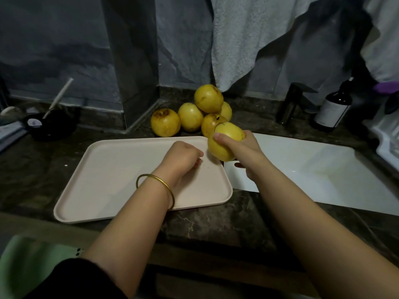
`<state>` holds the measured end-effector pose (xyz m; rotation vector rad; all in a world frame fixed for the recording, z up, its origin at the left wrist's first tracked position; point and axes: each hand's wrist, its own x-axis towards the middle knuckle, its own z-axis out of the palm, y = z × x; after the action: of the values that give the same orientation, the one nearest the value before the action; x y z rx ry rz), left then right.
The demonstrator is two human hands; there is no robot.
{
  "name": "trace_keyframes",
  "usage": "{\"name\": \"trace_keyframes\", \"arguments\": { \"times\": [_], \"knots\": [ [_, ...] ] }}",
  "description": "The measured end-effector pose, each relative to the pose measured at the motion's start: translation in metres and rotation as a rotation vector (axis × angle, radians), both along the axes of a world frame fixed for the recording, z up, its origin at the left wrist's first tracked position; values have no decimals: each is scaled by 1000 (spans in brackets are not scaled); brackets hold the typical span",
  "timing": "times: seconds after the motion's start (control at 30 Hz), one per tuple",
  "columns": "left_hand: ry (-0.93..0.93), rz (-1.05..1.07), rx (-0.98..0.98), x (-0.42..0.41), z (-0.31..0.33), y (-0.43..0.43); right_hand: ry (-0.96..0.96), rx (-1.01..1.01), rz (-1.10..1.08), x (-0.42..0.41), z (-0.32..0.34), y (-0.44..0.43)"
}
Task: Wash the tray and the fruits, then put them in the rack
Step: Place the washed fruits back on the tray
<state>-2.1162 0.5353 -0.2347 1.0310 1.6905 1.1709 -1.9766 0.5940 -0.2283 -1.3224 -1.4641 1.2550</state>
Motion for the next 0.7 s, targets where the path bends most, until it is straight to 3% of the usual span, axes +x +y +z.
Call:
{"name": "trace_keyframes", "arguments": {
  "times": [0.23, 0.37, 0.53, 0.63, 0.7],
  "knots": [
    [140, 71, 40, -17, 5, 4, -44, 35, 20, 3, 2, 2],
    [-77, -37, 82, -16, 11, -8, -186, 147, 77, -11, -1, -2],
    [-214, -133, 42, -12, 13, -10, -427, 284, 150, -30, 3, -13],
    [-182, -116, 27, -15, 16, -10, -437, 318, 321, -32, 7, -13],
    [-149, -62, 29, -20, 15, -12, -322, 231, 506, -24, 12, -9]
  ]
}}
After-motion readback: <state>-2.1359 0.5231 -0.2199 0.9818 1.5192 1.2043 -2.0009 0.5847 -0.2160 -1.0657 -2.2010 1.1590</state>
